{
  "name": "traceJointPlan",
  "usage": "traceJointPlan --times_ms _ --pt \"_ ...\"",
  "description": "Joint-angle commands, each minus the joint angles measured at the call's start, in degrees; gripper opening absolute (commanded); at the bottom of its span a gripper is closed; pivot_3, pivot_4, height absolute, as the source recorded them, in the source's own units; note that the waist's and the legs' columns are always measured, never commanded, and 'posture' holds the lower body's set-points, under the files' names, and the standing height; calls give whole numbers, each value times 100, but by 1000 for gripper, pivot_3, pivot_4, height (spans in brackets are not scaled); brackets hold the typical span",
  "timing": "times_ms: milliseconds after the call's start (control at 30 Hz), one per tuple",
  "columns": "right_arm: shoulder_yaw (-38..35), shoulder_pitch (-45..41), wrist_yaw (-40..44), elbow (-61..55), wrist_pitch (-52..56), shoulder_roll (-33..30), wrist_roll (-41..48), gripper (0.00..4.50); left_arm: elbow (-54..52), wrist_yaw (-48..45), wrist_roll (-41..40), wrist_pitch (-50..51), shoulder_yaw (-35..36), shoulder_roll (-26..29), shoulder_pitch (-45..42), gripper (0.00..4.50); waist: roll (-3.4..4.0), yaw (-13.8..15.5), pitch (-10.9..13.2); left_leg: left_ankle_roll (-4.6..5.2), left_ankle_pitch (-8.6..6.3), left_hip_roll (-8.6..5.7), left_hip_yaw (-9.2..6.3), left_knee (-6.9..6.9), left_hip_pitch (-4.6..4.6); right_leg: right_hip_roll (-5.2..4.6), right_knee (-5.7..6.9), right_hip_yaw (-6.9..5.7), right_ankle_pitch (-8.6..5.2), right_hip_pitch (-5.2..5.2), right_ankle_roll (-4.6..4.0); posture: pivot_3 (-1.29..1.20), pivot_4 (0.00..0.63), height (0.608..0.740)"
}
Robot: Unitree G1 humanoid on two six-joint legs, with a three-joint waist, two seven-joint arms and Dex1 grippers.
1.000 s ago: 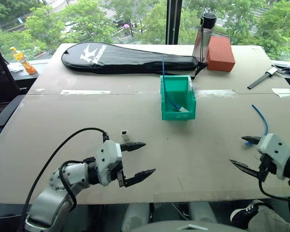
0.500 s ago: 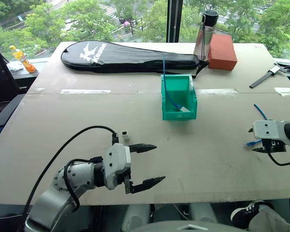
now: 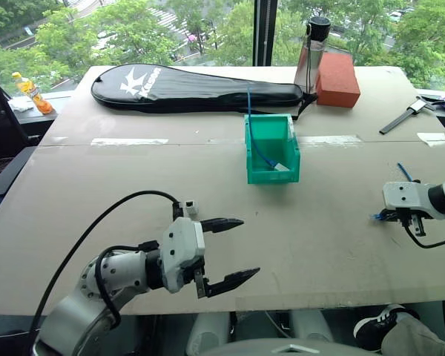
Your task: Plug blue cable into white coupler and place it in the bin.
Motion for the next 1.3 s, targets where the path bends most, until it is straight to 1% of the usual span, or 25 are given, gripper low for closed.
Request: traceJointPlan --times_ms 33,167,233,300,433,533,600,667,733,767,800,867,967,1067,1100,1133,1200,1300 --pt "-162 15 149 -310 447 142 301 68 129 -38 -209 38 145 23 -278 4500 -2 -1 -1 0 0 1 0 1 3 1 0 0 0 3 0 0 150 740" --pt "-260 41 275 -1295 1320 211 653 68 694 -186 -283 -18 232 -25 -604 4500 5 -2 2 0 0 4 -3 2 10 8 8 1 0 6 0 0 150 740" --pt "-248 -10 243 -1950 1879 389 908 68 910 -267 -104 -254 260 -53 -593 4500 6 -5 3 0 0 6 -3 2 9 10 9 2 0 4 -1 0 150 740" --pt "-127 -101 118 -2543 2364 600 994 68 1142 -382 48 -523 326 -61 -554 4500 6 -4 3 -1 0 8 -3 2 7 11 8 2 0 4 -2 0 150 740" --pt "465 -525 -217 -3147 3080 1130 643 68 1554 -700 111 -908 450 -35 -471 4500 6 14 3 -1 -1 7 -5 2 -4 8 6 1 1 -6 -3 0 150 740" --pt "1036 -948 -390 -3168 3516 1585 346 68 1745 -939 182 -1158 461 -13 -385 4500 5 13 4 -1 -1 5 -5 3 -7 2 6 -2 1 -7 -3 0 150 740" --pt "1532 -1214 -478 -3010 3620 1822 -50 68 1903 -1069 250 -1338 482 -24 -318 4500 6 18 4 -2 0 4 -5 4 -8 -1 6 -3 2 -9 -4 0 150 740" --pt "1838 -1373 -556 -2842 3653 2025 -260 68 2043 -1120 302 -1465 506 -48 -268 4500 6 25 4 -2 0 3 -8 3 -13 -4 6 -8 2 -11 -5 0 150 740" --pt "2082 -1556 -729 -2460 3652 2469 -358 68 2223 -1141 467 -1608 502 -29 -187 4500 6 15 4 -3 0 1 -9 3 -15 -5 6 -9 2 -12 -6 0 150 740" --pt "2188 -1662 -857 -2188 3649 2764 -415 68 2330 -1167 549 -1675 489 -10 -132 4500 -6 -35 -4 -3 0 1 -8 3 -15 -5 5 -8 2 -12 -6 0 150 740" --pt "2259 -1727 -941 -1961 3585 2961 -471 391 2407 -1192 632 -1746 458 0 -106 4500 -11 -66 -7 -3 0 3 -3 2 -5 -1 7 -4 3 -10 -6 0 150 740" --pt "2292 -1774 -976 -1725 3474 3131 -534 1055 2477 -1228 677 -1785 414 -5 -103 4500 -20 -138 -12 -3 1 8 -6 2 1 6 11 -5 5 -7 -9 0 150 740" --pt "2143 -1768 -918 -1738 3502 3223 -440 2383 2635 -1182 828 -1733 291 -16 -289 4500 -24 -138 -18 -4 1 9 -12 2 7 6 14 -9 6 -3 -11 0 150 740" --pt "1887 -1733 -898 -1943 3505 3112 -356 3873 2725 -1112 971 -1633 133 -45 -516 4500 -23 -133 -17 -4 0 10 -12 1 8 5 15 -10 7 -2 -12 0 150 740" --pt "1738 -1686 -899 -2075 3544 3055 -280 4288 2743 -1017 1062 -1562 70 -53 -603 4500 -22 -131 -17 -4 0 10 -13 1 7 5 14 -10 7 -2 -12 0 150 740" --pt "1386 -1547 -862 -2417 3669 2971 -8 4405 2711 -988 1077 -1473 -35 -84 -727 4500 -21 -123 -16 -5 0 8 -13 -1 3 3 14 -10 7 -5 -12 0 150 740" --pt "682 -1144 -739 -3184 3824 2690 551 4405 2664 -1004 1081 -1266 -263 -118 -982 4500 -13 -54 -10 -5 0 4 -24 -1 -16 -3 10 -22 7 -10 -11 0 150 740" --pt "-300 -352 -825 -4102 3949 2418 1268 4405 2759 -1032 1183 -1021 -567 -157 -1418 4500 -7 24 -6 -4 -1 -5 -28 -1 -28 -18 7 -29 17 -13 6 0 150 740"
